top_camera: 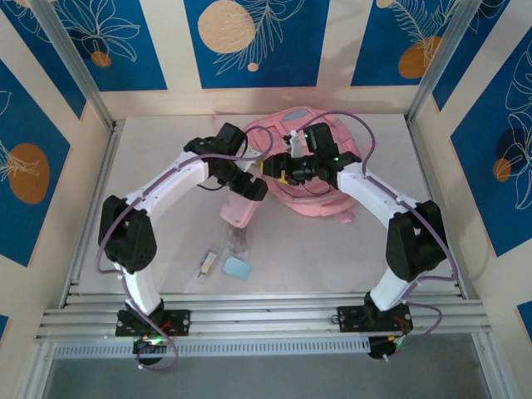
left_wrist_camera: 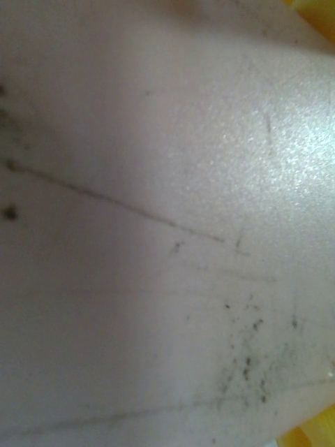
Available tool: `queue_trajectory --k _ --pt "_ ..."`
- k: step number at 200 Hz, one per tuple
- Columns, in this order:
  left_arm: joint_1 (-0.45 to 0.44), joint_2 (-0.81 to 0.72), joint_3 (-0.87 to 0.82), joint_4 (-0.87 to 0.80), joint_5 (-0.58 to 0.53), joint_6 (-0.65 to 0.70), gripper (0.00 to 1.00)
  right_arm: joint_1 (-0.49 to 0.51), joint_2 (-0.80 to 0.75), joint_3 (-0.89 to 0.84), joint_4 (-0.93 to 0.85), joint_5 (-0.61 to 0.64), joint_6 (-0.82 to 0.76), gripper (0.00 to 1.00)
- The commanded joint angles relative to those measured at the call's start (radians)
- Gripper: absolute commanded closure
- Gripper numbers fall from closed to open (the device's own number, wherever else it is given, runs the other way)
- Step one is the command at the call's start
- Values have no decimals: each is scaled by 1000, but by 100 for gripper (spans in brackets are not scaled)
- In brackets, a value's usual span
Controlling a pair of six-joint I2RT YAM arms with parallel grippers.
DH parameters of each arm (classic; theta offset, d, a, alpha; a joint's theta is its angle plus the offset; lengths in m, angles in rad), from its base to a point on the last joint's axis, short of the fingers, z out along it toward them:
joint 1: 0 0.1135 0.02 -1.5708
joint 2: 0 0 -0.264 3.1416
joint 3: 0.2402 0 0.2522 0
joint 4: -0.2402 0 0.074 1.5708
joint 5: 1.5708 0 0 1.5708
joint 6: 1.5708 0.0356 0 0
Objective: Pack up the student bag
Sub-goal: Open the student bag at the top-center of the table.
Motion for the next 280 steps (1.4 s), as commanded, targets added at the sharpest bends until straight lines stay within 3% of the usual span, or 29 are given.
queue_trajectory --k 1,41,69,78,86,117,148,177,219,280 --pt "-18 -48 0 48 7 -7 16 3 -33 -43 48 -48 41 44" --pt "-44 -48 -4 53 64 9 16 -6 -29 -64 138 -58 84 55" --pt "-55 -42 -3 50 60 6 15 -19 -30 -73 202 -95 128 73" --pt "-56 -40 3 54 47 -7 11 -25 -36 -77 209 -101 137 77" --pt "-56 -40 7 62 27 -22 0 -32 -44 -85 208 -103 141 78" --pt "-58 -33 37 119 -36 -66 0 -108 -113 -140 147 -85 115 79" --pt "-78 21 95 174 -69 -72 0 -265 -223 -221 23 -34 63 79" --pt "-144 140 205 173 -127 -4 0 -478 -320 -298 -78 -27 33 79" --pt "-226 371 474 110 -271 110 3 -776 -424 -388 -133 -109 4 79" --pt "-252 579 653 141 -352 150 3 -1019 -471 -425 -122 -242 14 79"
